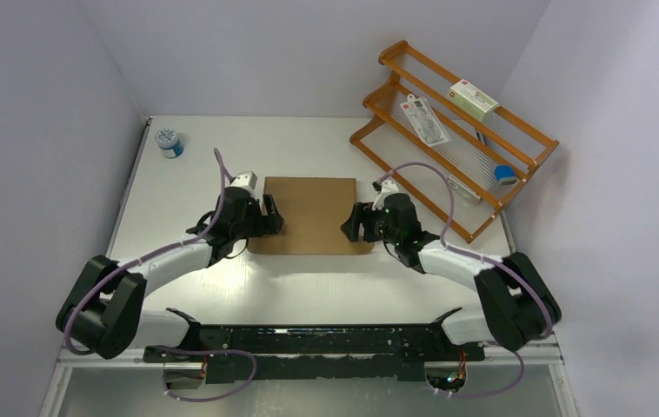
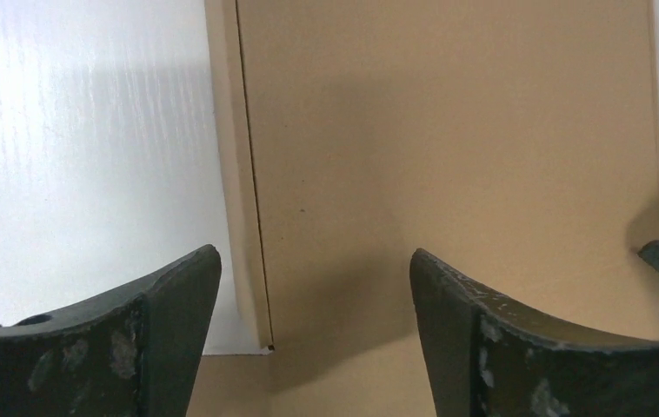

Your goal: Fold the paper box

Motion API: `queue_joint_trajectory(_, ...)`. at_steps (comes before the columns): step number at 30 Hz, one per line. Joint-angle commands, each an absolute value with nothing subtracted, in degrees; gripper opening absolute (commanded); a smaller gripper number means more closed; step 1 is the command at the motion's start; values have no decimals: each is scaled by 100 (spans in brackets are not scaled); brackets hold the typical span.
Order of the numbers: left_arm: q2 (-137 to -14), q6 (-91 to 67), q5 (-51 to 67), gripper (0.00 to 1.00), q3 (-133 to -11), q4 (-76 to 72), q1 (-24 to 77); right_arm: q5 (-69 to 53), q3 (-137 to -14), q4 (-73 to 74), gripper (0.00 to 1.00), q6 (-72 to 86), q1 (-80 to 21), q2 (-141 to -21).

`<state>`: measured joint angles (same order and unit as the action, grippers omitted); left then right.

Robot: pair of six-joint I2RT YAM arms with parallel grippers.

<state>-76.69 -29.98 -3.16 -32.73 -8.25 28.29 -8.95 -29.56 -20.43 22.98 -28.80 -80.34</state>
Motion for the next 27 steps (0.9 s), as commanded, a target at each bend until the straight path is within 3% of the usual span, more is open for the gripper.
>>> queue_joint_trajectory(1, -6992, -2980, -554, 90, -3482, -490, 2848, -453, -3101, -1493, 78, 1611, -2913, -7123)
queue_joint_trajectory(3, -6506, -3114, -784, 96, -3292, -460, 2840, -498, -3231, -1245, 81, 1385, -2921, -6851)
queue_joint_trajectory(8, -5515, -3310, -881, 99, -3006, -81, 2708, -537, -3629, -725, 83, 896, -3191, -6814)
queue_joint_trajectory(14, -5216, -3136, 80, 99, -3402, 847, 1867, -703, -3823, -497, 83, -39, -3828, -6823)
queue_joint_trajectory(19, -5418, -2605, 862, 98, -3881, 1491, 1297, -708, -3814, -497, 83, -1309, -4959, -6822)
queue_joint_trajectory(27, -5702, -1335, 755, 98, -4575, 2402, 1089, 983, -3891, -484, 83, -3089, -6611, -7520)
